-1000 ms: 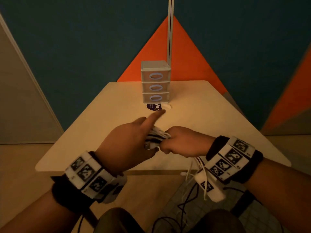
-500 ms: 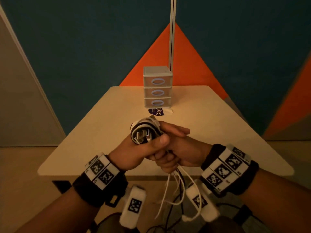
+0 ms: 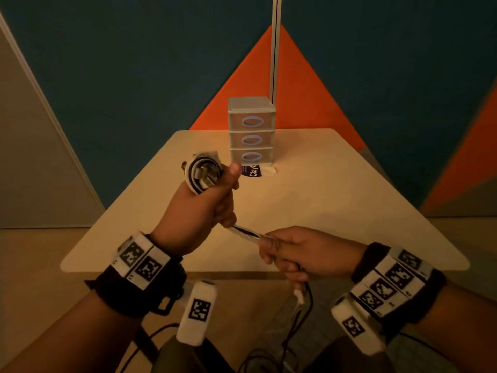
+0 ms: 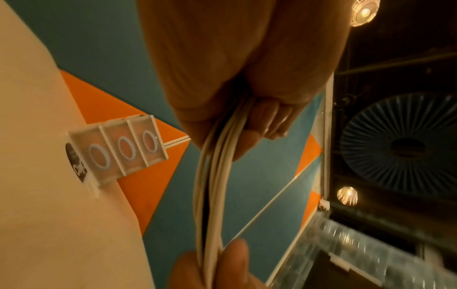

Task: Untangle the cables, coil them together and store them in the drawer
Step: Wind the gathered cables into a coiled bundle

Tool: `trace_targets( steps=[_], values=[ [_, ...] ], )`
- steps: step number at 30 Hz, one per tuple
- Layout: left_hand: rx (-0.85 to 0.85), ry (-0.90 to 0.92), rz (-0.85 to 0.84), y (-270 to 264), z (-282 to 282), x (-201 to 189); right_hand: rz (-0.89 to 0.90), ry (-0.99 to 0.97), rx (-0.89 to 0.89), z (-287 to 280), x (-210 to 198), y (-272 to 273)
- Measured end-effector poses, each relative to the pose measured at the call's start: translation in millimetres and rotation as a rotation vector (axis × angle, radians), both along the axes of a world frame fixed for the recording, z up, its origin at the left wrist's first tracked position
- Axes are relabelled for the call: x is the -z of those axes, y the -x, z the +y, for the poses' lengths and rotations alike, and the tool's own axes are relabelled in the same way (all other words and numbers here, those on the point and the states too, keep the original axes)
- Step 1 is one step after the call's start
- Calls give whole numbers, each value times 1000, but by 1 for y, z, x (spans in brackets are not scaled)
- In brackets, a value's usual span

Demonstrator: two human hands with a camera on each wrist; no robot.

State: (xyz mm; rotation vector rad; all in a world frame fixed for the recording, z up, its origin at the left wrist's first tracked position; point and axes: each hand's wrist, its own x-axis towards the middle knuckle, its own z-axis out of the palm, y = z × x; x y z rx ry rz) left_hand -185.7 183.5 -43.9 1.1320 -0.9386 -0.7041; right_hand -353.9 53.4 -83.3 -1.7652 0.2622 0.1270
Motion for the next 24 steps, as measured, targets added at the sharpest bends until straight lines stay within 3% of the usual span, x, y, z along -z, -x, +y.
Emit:
trace_targets(
  steps=[3,10,15,17,24],
  values=[
    [-49,-97,-244,-9,2,7,38,87,64,-7,8,3],
    [18,-272,-916,-9,4,16,221,43,154,-17,-1,2],
    [-34,-315,-1492,2,4,19,192,61,217,-19,-18,-3],
    [-29,-378,-1552,2,2,20,185,64,222,-20,-24,-2],
    [72,-528,-1442,6,-5,27,176,107,184,-18,-33,-2]
  ],
)
